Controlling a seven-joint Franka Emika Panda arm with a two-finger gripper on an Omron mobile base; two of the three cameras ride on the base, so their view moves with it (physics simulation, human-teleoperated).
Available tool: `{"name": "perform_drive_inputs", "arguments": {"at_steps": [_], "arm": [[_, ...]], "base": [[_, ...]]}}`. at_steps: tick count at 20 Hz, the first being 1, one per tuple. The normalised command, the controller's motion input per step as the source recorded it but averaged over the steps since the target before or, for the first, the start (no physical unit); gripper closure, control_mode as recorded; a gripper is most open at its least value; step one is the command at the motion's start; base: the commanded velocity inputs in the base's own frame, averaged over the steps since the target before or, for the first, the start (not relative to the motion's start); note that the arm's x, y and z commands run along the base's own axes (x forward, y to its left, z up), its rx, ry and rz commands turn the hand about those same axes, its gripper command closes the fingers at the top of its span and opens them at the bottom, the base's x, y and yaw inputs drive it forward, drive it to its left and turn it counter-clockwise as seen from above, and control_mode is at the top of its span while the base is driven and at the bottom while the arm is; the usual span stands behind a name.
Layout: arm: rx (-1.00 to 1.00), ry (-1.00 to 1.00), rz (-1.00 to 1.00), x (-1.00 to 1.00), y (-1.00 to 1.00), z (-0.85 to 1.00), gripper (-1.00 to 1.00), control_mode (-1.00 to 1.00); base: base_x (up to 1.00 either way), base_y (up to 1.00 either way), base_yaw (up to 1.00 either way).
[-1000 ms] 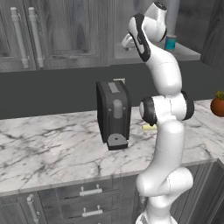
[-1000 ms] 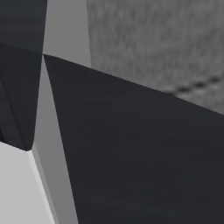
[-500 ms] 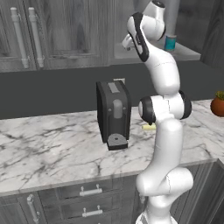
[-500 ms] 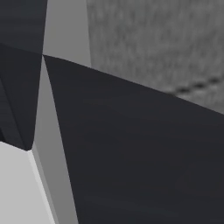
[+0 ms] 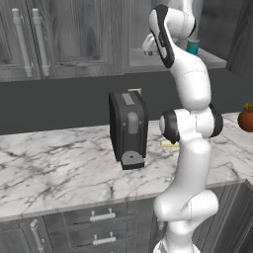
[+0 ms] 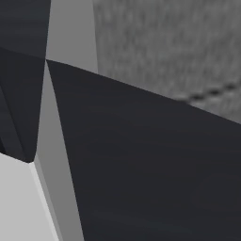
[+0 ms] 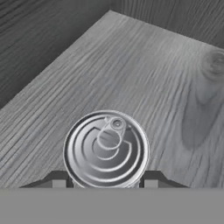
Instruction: Restock the canned food cabinet by taking the new fresh canned food from the counter and placing it in the cabinet. Then, take the old canned food from the cabinet and place it on the counter.
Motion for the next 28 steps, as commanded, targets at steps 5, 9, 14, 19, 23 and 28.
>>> {"name": "perform_drive_inputs", "arguments": {"at_steps": [5, 9, 14, 19, 23, 28], "arm": [[0.00, -0.02, -0.07, -1.00, 0.00, 0.00, 1.00, -1.00], [0.00, -0.09, -0.02, -1.00, 0.00, -0.32, 1.00, -1.00], [-0.01, -0.10, 0.00, -1.00, 0.00, -0.46, 1.00, -1.00], [-0.01, -0.01, 0.00, -1.00, 0.00, -0.47, 1.00, -1.00], [0.00, 0.19, -0.11, -1.00, -0.30, -0.86, 1.00, -1.00], [0.00, 0.24, -0.52, -0.37, -0.92, -1.00, 1.00, -1.00]], "base": [[0.00, 0.00, 0.00], [0.00, 0.00, 0.00], [0.00, 0.00, 0.00], [0.00, 0.00, 0.00], [0.00, 0.00, 0.00], [0.00, 0.00, 0.00]]}}
